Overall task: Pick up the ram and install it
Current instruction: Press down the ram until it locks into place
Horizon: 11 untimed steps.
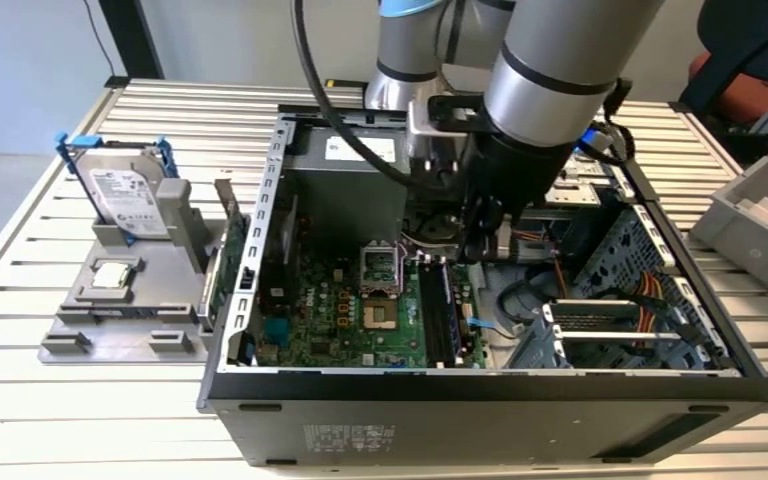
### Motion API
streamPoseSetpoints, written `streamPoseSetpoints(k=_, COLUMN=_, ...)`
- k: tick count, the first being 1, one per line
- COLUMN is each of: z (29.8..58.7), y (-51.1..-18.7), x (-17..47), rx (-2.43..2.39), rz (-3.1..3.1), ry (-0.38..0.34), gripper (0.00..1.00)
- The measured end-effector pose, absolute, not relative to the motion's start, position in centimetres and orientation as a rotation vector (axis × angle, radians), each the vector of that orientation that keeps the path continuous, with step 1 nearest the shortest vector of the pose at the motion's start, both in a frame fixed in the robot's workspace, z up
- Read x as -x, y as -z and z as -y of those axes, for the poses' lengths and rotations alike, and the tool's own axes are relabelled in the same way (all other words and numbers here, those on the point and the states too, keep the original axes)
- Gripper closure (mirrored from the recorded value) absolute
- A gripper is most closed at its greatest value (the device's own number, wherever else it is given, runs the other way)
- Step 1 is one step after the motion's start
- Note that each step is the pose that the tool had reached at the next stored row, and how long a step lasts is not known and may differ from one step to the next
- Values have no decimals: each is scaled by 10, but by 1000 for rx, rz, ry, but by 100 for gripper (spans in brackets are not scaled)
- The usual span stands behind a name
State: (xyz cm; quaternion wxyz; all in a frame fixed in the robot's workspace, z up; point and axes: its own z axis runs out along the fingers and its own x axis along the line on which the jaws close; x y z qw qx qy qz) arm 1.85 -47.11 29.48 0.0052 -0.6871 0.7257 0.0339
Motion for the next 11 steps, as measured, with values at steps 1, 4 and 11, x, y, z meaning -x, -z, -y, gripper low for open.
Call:
streamPoseSetpoints(k=1, z=471, y=-299, x=-19, rx=2151, rz=-2272, ry=-106, gripper=100)
streamPoseSetpoints(k=4, z=471, y=-313, x=-19, rx=2151, rz=-2272, ry=-106, gripper=100)
streamPoseSetpoints(k=11, z=471, y=-325, x=-19, rx=2155, rz=-2276, ry=-114, gripper=100)
